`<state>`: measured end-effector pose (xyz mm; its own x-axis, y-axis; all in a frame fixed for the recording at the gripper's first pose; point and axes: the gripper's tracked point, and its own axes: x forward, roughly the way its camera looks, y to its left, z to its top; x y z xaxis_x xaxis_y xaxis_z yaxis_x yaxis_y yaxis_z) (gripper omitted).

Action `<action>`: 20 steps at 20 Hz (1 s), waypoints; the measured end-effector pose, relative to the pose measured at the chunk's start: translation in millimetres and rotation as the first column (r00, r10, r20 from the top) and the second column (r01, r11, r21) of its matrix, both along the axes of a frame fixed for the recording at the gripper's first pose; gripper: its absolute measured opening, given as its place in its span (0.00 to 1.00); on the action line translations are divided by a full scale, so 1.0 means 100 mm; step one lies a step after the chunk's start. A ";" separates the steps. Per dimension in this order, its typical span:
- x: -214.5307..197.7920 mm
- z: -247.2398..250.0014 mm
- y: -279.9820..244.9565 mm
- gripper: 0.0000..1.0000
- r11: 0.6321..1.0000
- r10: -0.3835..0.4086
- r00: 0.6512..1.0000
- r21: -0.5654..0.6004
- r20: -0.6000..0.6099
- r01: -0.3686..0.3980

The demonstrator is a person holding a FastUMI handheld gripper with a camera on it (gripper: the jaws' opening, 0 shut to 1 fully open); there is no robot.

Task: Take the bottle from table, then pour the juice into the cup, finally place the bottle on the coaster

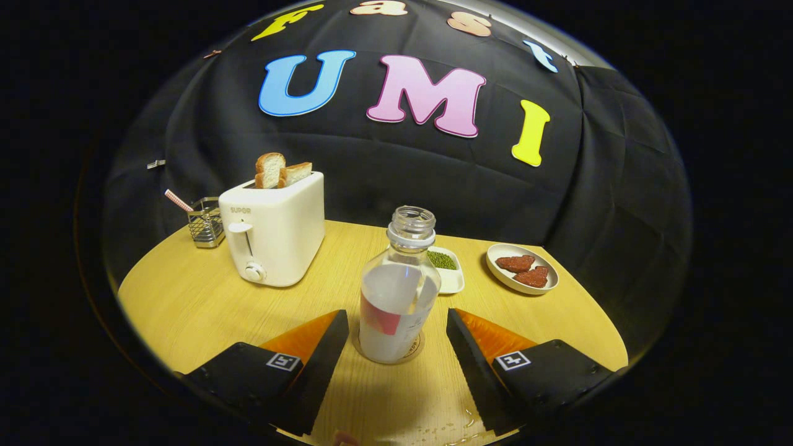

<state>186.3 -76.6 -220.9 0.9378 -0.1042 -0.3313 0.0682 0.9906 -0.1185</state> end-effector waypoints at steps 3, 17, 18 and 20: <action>-0.34 0.29 0.02 0.98 1.000 0.011 0.999 0.004 0.039 -0.011; -2.09 2.25 0.25 0.97 0.995 0.086 0.952 0.016 0.295 -0.095; -2.17 2.32 0.27 0.97 0.995 0.093 0.947 0.011 0.308 -0.101; -2.32 2.37 0.28 0.97 0.995 0.087 0.944 0.014 0.318 -0.096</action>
